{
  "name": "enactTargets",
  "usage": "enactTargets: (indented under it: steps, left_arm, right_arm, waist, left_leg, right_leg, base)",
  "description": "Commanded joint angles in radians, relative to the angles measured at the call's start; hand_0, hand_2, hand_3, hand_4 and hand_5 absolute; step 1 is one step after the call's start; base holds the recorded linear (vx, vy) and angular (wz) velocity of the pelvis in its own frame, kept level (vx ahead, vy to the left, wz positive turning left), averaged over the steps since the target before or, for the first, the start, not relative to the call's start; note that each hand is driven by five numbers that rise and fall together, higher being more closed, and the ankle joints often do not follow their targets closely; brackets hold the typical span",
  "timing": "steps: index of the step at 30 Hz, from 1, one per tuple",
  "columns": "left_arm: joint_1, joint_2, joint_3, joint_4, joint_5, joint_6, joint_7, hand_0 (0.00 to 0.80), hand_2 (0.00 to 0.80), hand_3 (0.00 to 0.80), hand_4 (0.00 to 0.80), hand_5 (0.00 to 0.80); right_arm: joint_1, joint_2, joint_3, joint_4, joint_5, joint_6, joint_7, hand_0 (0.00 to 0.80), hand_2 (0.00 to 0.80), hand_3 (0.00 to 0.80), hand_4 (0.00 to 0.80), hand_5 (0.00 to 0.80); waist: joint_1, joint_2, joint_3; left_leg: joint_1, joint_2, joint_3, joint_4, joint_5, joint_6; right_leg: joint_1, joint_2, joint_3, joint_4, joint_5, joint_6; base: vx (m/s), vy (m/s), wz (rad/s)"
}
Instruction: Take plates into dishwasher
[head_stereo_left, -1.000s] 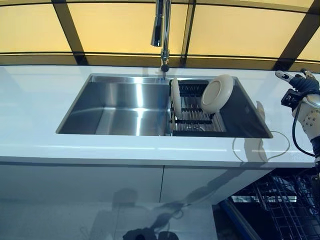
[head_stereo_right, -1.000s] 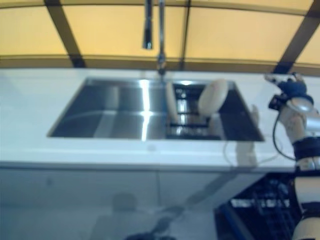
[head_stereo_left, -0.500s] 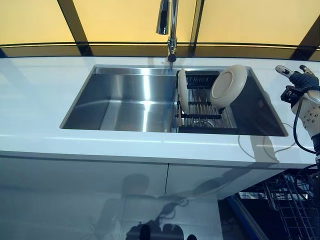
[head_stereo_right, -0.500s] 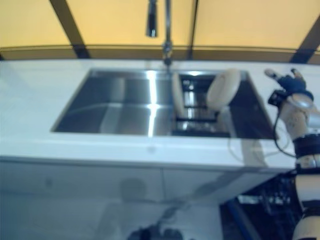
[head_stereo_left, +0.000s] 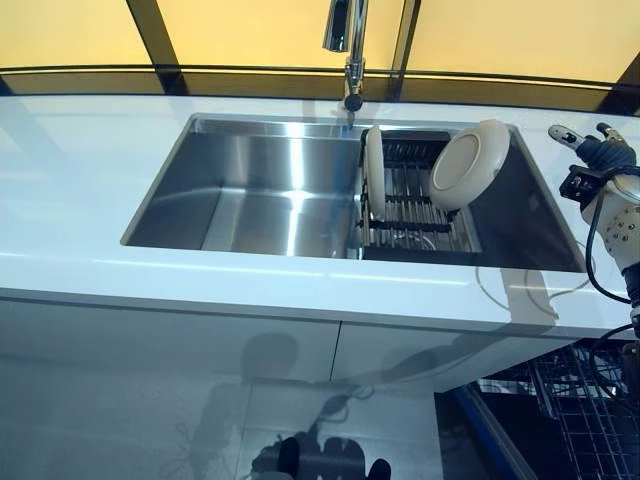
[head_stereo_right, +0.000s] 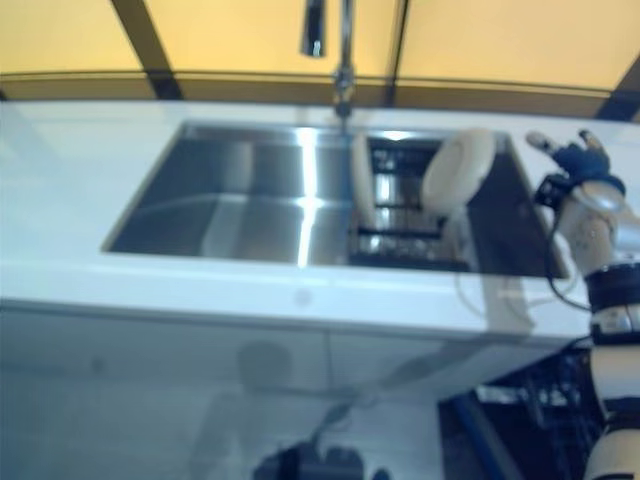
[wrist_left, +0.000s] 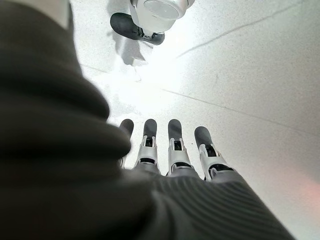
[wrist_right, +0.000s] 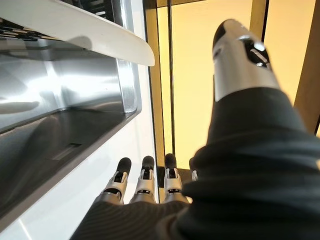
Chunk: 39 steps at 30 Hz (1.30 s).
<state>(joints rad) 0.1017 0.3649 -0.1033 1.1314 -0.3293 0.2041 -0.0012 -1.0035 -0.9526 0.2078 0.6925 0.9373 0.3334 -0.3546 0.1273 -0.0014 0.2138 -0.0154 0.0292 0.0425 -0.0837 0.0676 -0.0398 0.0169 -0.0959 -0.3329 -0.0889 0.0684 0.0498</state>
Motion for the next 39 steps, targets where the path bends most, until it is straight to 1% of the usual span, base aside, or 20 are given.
enactTargets:
  steps: [1,7,11,14,17,27,33,39]
  left_arm:
    - [-0.015,0.02,-0.048,0.035,-0.015,-0.065,0.038,0.0,0.0,0.0,0.0,0.0]
    - [-0.007,0.02,-0.041,-0.021,-0.019,-0.1,0.071,0.0,0.0,0.0,0.0,0.0]
    - [-0.004,0.024,-0.042,-0.04,-0.026,-0.107,0.071,0.0,0.0,0.0,0.0,0.0]
    - [-0.009,0.025,-0.041,-0.046,-0.051,-0.126,0.058,0.0,0.0,0.0,0.0,0.0]
    - [-0.009,0.024,-0.039,-0.055,-0.063,-0.142,0.049,0.0,0.0,0.0,0.0,0.0]
    - [-0.005,0.023,-0.044,-0.067,-0.07,-0.143,0.052,0.0,0.0,0.0,0.0,0.0]
    - [-0.004,0.028,-0.049,-0.061,-0.065,-0.128,0.049,0.0,0.0,0.0,0.0,0.0]
    - [-0.003,0.025,-0.046,-0.051,-0.069,-0.135,0.048,0.0,0.0,0.0,0.0,0.0]
  right_arm:
    - [-0.127,-0.032,0.067,-0.05,0.013,-0.034,0.014,0.0,0.0,0.0,0.0,0.0]
    - [-0.108,-0.016,0.058,-0.063,-0.002,-0.022,0.013,0.0,0.0,0.0,0.0,0.0]
    - [-0.106,-0.008,0.062,-0.068,-0.011,-0.017,0.018,0.0,0.0,0.0,0.0,0.0]
    - [-0.11,-0.002,0.067,-0.072,-0.013,-0.013,0.016,0.0,0.0,0.0,0.0,0.0]
    - [-0.109,-0.001,0.068,-0.067,0.002,-0.022,0.024,0.0,0.0,0.0,0.0,0.0]
    - [-0.107,0.007,0.067,-0.079,0.001,-0.023,0.026,0.0,0.0,0.0,0.0,0.0]
    - [-0.11,0.014,0.071,-0.08,-0.002,-0.024,0.027,0.0,0.0,0.0,0.0,0.0]
    - [-0.108,0.02,0.072,-0.088,0.004,-0.023,0.022,0.0,0.0,0.0,0.0,0.0]
  waist:
    - [0.022,-0.025,-0.022]
    - [0.033,-0.024,-0.015]
    - [0.037,-0.022,-0.006]
    - [0.038,-0.021,0.001]
    - [0.041,-0.019,0.007]
    - [0.047,-0.017,0.024]
    - [0.047,-0.014,0.034]
    - [0.046,-0.013,0.033]
  left_leg:
    - [0.011,0.004,-0.006,-0.004,-0.075,0.004]
    - [0.011,0.0,-0.014,-0.004,-0.074,0.006]
    - [0.006,-0.001,-0.016,-0.004,-0.072,0.007]
    - [0.0,-0.003,-0.018,-0.004,-0.071,0.007]
    - [-0.004,-0.003,-0.019,-0.004,-0.071,0.008]
    - [-0.012,-0.004,-0.022,-0.004,-0.069,0.01]
    - [-0.015,-0.005,-0.023,-0.004,-0.067,0.01]
    - [-0.015,-0.006,-0.022,-0.004,-0.068,0.01]
  right_leg:
    - [0.046,-0.019,-0.029,0.002,-0.091,0.024]
    - [0.049,-0.021,-0.034,0.002,-0.09,0.023]
    - [0.046,-0.022,-0.036,0.002,-0.088,0.023]
    - [0.042,-0.022,-0.037,0.002,-0.087,0.023]
    - [0.04,-0.024,-0.04,0.002,-0.087,0.024]
    - [0.034,-0.024,-0.046,0.002,-0.085,0.023]
    - [0.031,-0.024,-0.046,0.002,-0.082,0.023]
    - [0.031,-0.026,-0.046,0.002,-0.083,0.024]
  base:
    - [0.0,0.0,0.0]
    - [0.018,0.016,0.04]
    - [0.003,0.007,0.02]
    - [-0.001,0.01,0.0]
    - [0.0,0.0,0.0]
    - [0.0,0.001,0.02]
    - [0.0,0.0,0.0]
    - [0.0,0.0,0.0]
